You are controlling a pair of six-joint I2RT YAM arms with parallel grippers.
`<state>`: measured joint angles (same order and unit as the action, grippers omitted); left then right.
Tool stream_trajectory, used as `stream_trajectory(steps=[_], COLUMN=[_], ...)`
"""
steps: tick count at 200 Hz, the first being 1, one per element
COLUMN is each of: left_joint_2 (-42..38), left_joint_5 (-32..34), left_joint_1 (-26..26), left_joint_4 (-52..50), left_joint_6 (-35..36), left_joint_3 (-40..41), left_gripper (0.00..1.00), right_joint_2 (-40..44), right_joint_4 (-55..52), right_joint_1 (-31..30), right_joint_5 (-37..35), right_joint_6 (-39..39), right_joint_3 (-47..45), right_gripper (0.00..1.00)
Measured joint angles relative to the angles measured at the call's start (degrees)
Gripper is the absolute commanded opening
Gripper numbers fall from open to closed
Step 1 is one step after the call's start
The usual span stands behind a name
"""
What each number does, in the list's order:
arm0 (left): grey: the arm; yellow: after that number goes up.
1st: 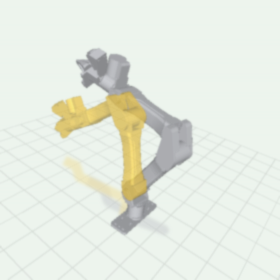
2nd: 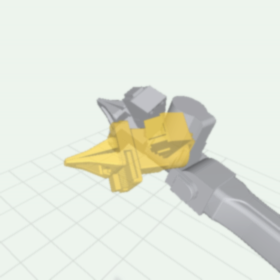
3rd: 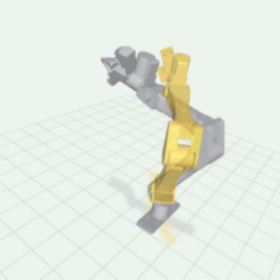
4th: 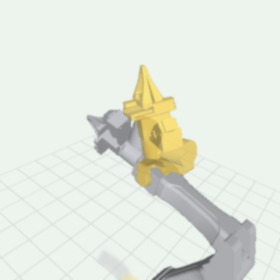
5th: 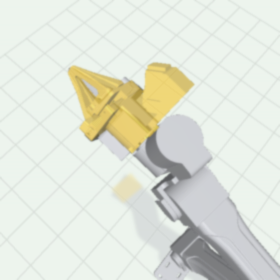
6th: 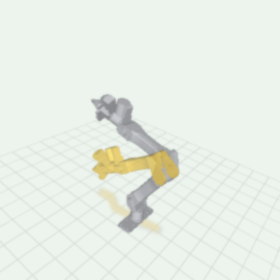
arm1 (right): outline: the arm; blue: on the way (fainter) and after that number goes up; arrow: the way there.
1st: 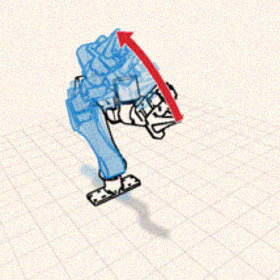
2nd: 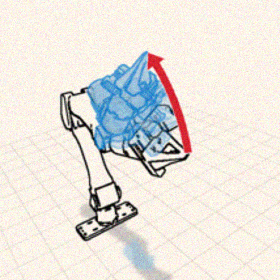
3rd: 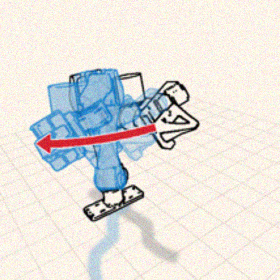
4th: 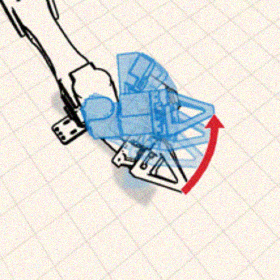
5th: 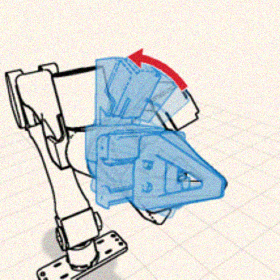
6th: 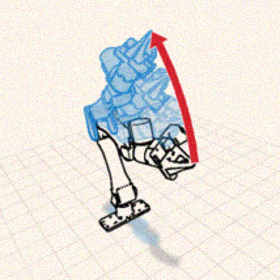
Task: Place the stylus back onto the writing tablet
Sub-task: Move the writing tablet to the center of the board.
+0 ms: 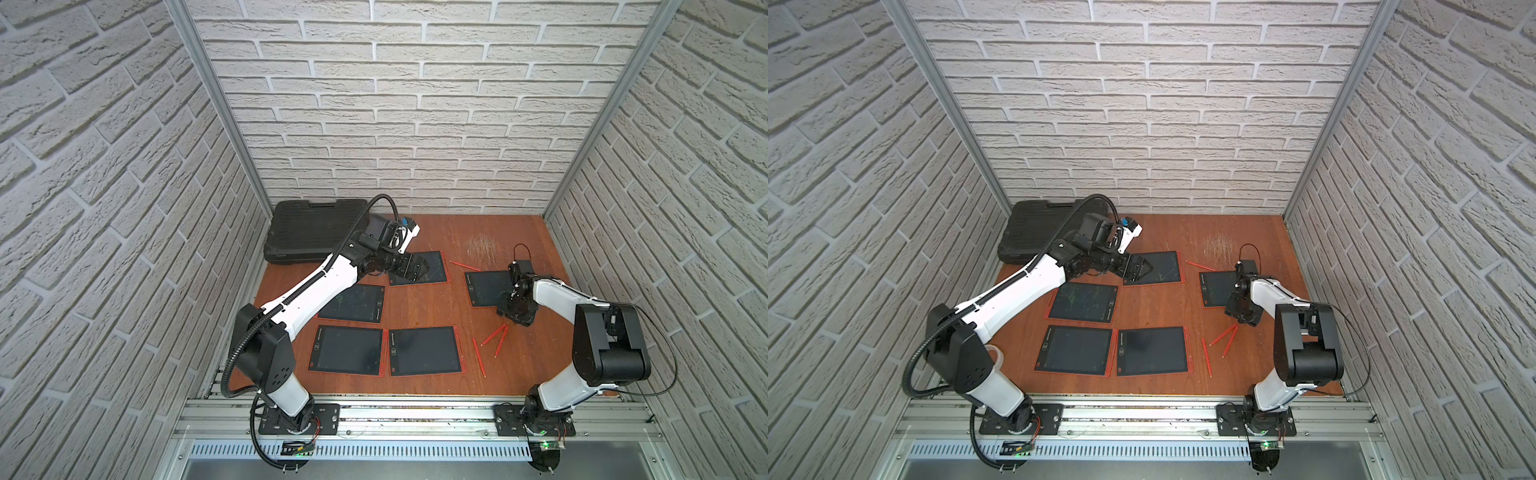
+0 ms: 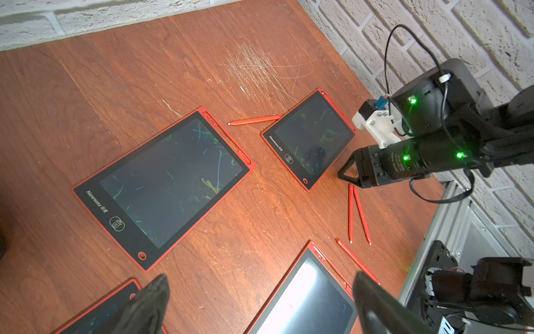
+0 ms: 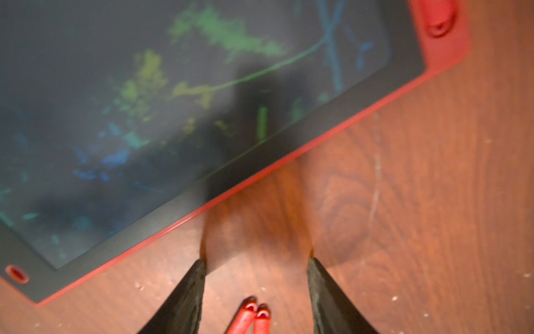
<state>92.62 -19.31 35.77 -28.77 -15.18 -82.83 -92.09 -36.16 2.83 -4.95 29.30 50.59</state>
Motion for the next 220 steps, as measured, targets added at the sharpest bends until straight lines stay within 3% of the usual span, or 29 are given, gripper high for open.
stream_trajectory(steps=[111, 161, 220], left_joint_2=[-0.52, -0.55, -1.38], left_joint_5=[0.24, 0.87, 1.66], left_joint_1=[0.0, 0.0, 0.0], left_joint_4=[-0.26, -1.16, -1.46], left_joint_6=[0.02, 0.2, 0.61], left_joint_3=[0.0, 0.0, 0.0], left_gripper=[0.98, 0.98, 0.98], right_joint_2=[-2.49, 2.69, -7.85], right_joint_4=[1.07, 4.17, 5.14], right_joint_1=[-0.07, -1.64, -6.47], right_joint_5=[-1.16, 7.89, 13.27], right_joint_6=[-1.88, -9.81, -19.74], right_joint_3=[6.49, 6.6, 20.9], right_gripper=[0.55, 0.62, 0.68])
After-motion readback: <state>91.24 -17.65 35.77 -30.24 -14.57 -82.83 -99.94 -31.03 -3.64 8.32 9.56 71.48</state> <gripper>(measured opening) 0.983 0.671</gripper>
